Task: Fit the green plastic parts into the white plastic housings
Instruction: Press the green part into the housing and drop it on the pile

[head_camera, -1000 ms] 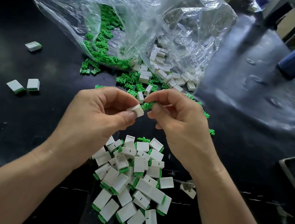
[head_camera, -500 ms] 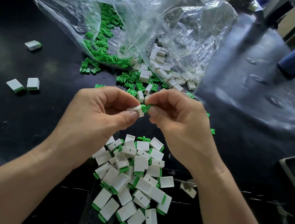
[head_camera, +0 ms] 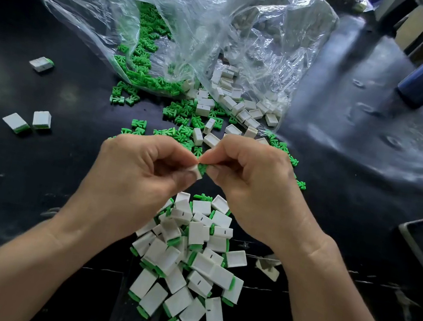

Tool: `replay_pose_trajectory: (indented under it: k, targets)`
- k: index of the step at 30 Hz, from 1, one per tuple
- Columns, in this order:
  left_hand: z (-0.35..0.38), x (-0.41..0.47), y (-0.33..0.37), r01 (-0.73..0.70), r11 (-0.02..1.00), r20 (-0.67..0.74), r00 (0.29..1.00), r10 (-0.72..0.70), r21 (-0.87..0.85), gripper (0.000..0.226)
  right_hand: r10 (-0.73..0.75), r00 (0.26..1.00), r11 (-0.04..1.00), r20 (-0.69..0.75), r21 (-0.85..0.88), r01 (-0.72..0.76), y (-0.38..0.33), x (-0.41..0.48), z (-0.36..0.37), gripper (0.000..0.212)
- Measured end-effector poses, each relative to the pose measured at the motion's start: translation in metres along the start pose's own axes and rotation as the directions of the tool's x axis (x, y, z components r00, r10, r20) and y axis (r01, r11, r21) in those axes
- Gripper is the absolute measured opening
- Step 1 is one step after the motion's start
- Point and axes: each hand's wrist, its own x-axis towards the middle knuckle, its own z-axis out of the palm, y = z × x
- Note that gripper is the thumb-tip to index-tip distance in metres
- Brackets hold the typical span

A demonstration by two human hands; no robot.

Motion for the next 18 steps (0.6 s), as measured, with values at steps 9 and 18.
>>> replay_pose_trajectory:
  k: [9, 18]
  targets:
    - [-0.0021, 0.0045, 0.0043, 0.192, 0.9, 0.103, 0.981, -0.164, -0.391, 0.018, 0.035, 0.997, 0.974, -0.073, 0.225, -0.017, -0.0019, 0.0017, 0.0033, 0.012]
    - [-0.0058, 0.0019, 0.004, 0.081, 0.966, 0.158, 0.987, -0.043, -0.246, 0.007, -0.017, 0.998, 0.996, -0.055, 0.087, 0.021, 0.0001, 0.0008, 0.0046, 0.011]
